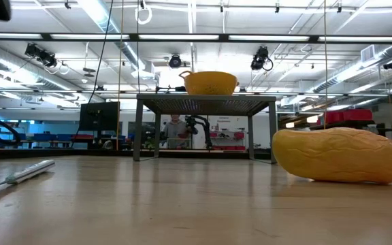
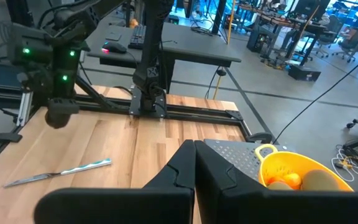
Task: Pick & Place Fruit
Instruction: Put the plum into the yellow colander bowl on the shelf
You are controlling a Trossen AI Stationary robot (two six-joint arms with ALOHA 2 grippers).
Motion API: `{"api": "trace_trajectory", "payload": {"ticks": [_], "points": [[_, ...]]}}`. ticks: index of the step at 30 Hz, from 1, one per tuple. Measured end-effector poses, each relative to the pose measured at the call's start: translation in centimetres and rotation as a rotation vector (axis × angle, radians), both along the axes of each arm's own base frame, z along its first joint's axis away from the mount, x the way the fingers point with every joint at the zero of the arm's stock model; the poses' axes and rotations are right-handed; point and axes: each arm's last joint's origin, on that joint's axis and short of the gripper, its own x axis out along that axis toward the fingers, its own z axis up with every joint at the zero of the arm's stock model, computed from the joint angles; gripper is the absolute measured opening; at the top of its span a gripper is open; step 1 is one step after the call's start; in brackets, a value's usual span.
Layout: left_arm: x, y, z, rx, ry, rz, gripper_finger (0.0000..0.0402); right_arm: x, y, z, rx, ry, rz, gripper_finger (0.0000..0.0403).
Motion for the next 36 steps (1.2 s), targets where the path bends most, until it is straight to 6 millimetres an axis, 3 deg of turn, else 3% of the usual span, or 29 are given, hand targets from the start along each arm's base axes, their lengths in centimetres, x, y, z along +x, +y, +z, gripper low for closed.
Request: {"api": "trace_trajectory", "payload": {"ticks": [10, 23, 36], "points": [[3.3, 1.4, 2.9, -0.027, -0.090, 0.053, 0.0277, 0.0, 0.0, 0.0, 0.007, -0.001, -0.001, 0.0003], [4.1, 2.5, 4.2, -0.024, -0.063, 0.200, 0.0277, 0.0, 0.0, 0.1, 0.008, -0.008, -0.001, 0.0003], [3.8, 7.5, 8.9, -0.042, -0.187, 0.433, 0.0279, 0.0, 0.0, 0.1, 0.007, -0.009, -0.001, 0.0003]]}}
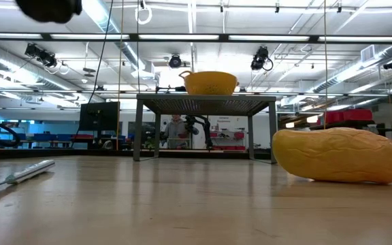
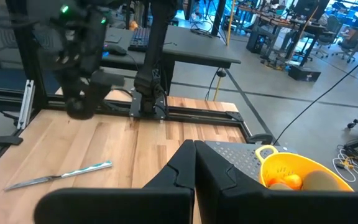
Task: Pick & Place Fruit
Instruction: Put the plum into the yellow colander bowl on the shelf
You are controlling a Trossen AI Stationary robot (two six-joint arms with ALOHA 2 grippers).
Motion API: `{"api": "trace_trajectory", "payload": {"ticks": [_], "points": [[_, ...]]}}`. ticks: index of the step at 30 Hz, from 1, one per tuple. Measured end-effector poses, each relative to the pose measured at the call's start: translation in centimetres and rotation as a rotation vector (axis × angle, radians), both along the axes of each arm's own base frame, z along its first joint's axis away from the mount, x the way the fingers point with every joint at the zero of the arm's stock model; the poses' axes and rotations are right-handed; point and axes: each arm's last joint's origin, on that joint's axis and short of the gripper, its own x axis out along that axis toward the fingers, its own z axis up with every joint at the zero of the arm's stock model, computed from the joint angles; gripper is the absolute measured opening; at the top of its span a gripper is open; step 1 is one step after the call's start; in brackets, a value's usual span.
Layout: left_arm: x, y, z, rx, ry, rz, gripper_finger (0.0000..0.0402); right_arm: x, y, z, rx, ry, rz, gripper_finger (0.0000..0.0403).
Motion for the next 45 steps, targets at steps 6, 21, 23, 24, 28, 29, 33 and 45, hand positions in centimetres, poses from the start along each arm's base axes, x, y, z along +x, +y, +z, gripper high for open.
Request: {"api": "trace_trajectory", "payload": {"ticks": [6, 21, 23, 24, 28, 29, 33, 45], "points": [[-0.8, 2.0, 1.8, -0.049, -0.068, 0.068, 0.0268, 0.0, 0.0, 0.0, -0.005, 0.000, 0.001, 0.0003], [-2.4, 6.9, 5.7, -0.148, -0.323, 0.336, 0.0269, 0.1, 0.0, 0.3, -0.005, -0.030, -0.010, 0.0003], [-2.7, 7.5, 6.3, -0.181, -0.372, 0.373, 0.0275, 0.1, 0.0, 0.3, -0.005, -0.030, -0.009, 0.0003], [-2.9, 7.8, 6.7, -0.195, -0.396, 0.392, 0.0277, 0.1, 0.0, 0.3, -0.005, -0.030, -0.009, 0.0003], [-3.6, 8.8, 7.7, -0.207, -0.479, 0.441, 0.0272, 0.0, -0.1, 0.3, -0.008, -0.031, -0.023, 0.0003], [-3.7, 9.0, 7.8, -0.203, -0.490, 0.452, 0.0269, 0.0, -0.1, 0.3, -0.008, -0.031, -0.025, 0.0003], [-4.1, 9.7, 8.2, -0.198, -0.527, 0.489, 0.0264, 0.0, -0.1, 0.3, -0.008, -0.031, -0.025, 0.0003], [-3.5, 10.7, 9.4, -0.217, -0.653, 0.505, 0.0264, 0.1, -0.1, 0.5, -0.007, -0.053, -0.027, 0.0003]]}}
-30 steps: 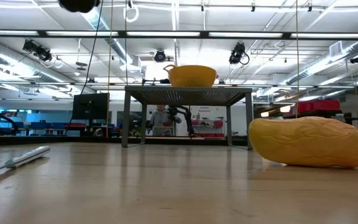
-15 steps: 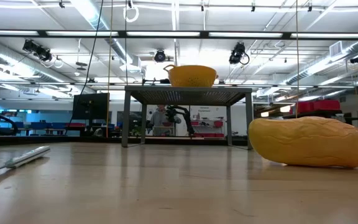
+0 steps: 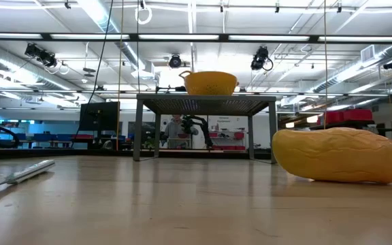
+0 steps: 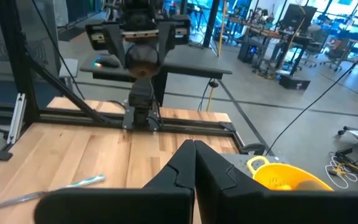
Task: Pick & Place Fruit
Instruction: Put the plum into the yellow colander bowl on the shelf
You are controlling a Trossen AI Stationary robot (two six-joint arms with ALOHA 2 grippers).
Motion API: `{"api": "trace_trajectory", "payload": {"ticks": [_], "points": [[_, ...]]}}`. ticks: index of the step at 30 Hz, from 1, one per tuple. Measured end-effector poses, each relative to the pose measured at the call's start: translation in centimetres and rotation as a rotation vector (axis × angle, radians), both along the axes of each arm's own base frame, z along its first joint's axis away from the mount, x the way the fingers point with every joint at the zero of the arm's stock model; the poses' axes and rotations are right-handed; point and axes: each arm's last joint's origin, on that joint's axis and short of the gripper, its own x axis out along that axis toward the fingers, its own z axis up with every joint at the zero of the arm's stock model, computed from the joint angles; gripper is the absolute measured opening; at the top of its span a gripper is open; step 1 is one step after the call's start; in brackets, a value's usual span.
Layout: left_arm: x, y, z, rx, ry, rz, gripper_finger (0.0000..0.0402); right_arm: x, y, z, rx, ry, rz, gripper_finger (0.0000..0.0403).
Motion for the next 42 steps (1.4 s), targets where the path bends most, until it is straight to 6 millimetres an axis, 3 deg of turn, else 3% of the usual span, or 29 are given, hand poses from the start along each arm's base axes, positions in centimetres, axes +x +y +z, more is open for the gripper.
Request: {"api": "trace_trajectory", "payload": {"ticks": [21, 42], "points": [[-4.6, 1.9, 2.9, -0.066, -0.240, 0.068, 0.0265, 0.1, 0.0, 0.4, 0.017, -0.049, -0.002, 0.0003], [-4.6, 2.2, 3.0, -0.011, -0.245, 0.168, 0.0271, 0.1, 0.0, 0.5, 0.043, -0.054, -0.005, 0.0003]]}}
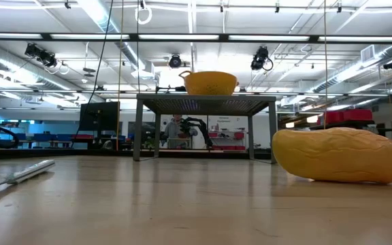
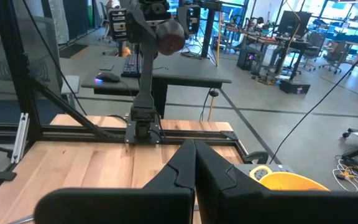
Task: Pick & Place Fruit
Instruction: Put the plum into the yellow colander bowl on the shelf
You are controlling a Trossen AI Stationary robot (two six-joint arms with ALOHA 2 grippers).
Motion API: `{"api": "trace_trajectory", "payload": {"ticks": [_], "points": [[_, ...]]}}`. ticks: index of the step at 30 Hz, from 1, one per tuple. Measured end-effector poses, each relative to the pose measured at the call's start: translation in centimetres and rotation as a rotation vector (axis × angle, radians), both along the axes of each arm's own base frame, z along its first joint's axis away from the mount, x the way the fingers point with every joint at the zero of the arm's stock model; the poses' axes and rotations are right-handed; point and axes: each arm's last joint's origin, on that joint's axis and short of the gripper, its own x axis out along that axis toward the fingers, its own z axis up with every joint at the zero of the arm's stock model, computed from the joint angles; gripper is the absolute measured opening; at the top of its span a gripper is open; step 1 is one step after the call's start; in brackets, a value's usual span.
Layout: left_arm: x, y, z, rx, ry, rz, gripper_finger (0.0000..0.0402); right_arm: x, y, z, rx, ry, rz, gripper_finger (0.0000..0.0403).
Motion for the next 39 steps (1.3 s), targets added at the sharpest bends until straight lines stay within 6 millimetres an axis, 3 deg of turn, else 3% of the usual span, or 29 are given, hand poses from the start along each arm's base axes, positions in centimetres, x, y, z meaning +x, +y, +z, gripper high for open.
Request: {"api": "trace_trajectory", "payload": {"ticks": [39], "points": [[-0.01, 0.02, 0.00, 0.001, 0.000, 0.007, 0.0263, 0.00, 0.01, -0.01, 0.000, 0.001, 0.000, 0.0003]]}}
